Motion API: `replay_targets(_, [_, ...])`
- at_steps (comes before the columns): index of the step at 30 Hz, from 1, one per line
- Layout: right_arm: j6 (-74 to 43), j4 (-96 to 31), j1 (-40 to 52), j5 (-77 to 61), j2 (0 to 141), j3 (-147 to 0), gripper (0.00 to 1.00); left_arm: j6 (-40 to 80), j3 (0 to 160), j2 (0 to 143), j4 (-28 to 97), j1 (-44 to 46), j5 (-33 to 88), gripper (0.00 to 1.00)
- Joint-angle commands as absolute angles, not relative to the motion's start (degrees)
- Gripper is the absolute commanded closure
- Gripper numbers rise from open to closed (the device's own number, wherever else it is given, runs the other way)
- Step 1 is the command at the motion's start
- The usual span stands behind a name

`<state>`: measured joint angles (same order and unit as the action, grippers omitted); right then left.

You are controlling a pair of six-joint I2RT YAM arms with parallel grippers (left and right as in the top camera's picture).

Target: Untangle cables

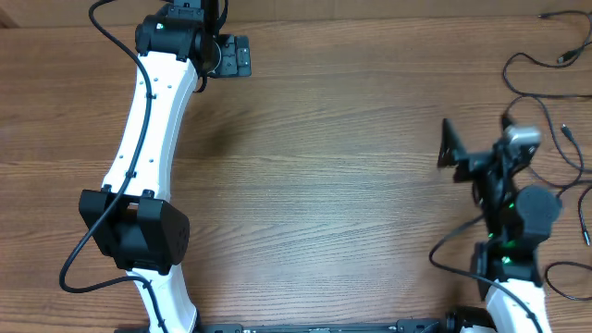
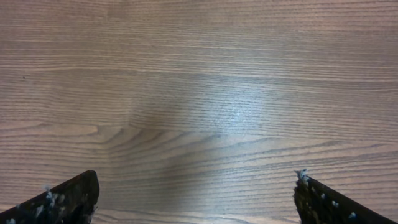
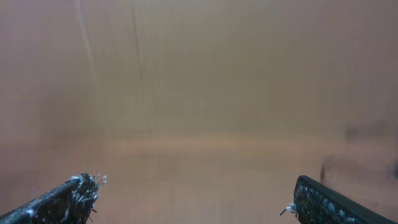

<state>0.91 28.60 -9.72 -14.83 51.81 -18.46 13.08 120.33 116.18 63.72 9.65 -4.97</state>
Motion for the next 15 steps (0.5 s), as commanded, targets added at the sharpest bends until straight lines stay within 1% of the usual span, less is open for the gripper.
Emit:
replay_targets(1, [-2.0,29.1,-9.9,-15.3,51.4,-13.0,0.00,11.7,120.9,116.9,63.2,9.2,-5.1,0.00])
replay_targets(6, [-1.7,28.4,-10.0,-15.1,51.4,-7.2,0.00,10.2,120.9,116.9,63.1,9.2,-5.1,0.00])
replay_targets(15, [-1.7,26.4,-10.0,-15.1,51.4,-1.5,0.00,10.2,120.9,116.9,63.1,9.2,-5.3,0.00])
